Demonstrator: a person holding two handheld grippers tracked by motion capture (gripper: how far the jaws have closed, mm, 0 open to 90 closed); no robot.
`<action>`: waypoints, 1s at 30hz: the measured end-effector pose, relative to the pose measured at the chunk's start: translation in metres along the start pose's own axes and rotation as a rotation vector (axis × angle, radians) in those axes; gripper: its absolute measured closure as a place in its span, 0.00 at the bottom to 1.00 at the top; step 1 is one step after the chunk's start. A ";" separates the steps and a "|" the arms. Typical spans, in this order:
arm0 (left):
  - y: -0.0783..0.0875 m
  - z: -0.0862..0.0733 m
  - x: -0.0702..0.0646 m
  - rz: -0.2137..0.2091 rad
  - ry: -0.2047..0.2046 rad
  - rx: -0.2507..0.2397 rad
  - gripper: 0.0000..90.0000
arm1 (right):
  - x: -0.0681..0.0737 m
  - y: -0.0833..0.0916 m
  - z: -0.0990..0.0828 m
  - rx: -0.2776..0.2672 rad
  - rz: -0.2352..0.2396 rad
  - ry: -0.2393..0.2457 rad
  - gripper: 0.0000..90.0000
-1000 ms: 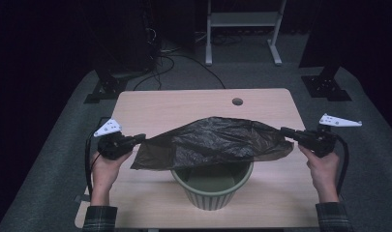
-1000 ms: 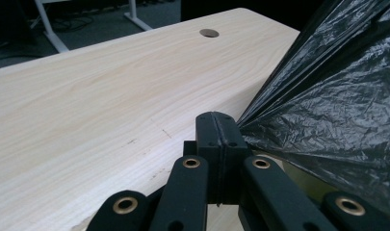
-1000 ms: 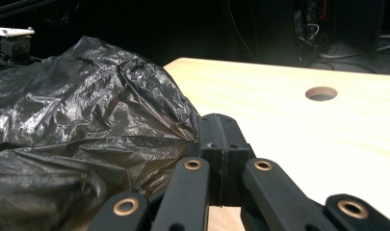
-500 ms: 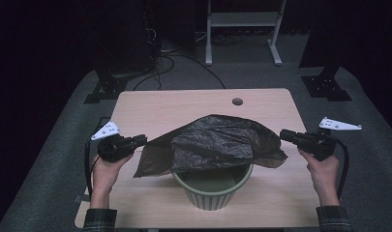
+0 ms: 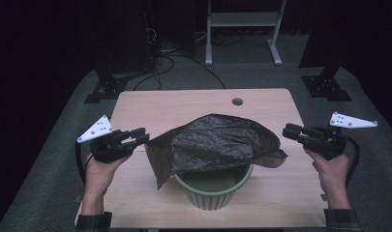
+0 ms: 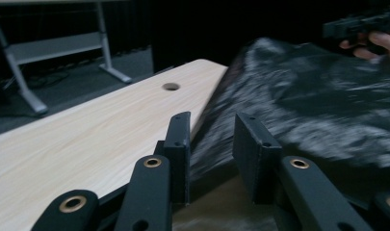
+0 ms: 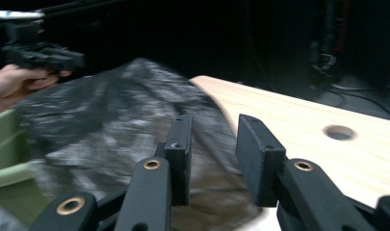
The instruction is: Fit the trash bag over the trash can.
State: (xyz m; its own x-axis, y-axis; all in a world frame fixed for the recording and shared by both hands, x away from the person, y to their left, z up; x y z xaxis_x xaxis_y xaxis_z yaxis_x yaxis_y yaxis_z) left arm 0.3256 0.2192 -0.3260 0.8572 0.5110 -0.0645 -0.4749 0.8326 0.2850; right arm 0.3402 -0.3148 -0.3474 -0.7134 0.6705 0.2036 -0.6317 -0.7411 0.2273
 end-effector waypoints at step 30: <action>-0.023 0.019 -0.058 -0.200 -0.050 -0.020 0.62 | 0.089 -0.040 -0.006 0.099 0.353 0.150 1.00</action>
State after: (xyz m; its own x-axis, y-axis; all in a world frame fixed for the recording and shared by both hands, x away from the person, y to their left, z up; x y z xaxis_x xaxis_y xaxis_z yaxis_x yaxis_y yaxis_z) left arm 0.2901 0.1666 -0.3104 0.9433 0.3243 -0.0704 -0.2977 0.9208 0.2522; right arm 0.2999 -0.2255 -0.3442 -0.9223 0.3578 0.1464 -0.3129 -0.9133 0.2608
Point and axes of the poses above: each handheld gripper's, and its own axes: y roughly backward along the jaws, z roughly out of its top, x roughly to its left, the point moved 3 cm from there along -y, roughly forward along the jaws, and after that the axes turned 6 degrees about -z, right-handed, at the moved point
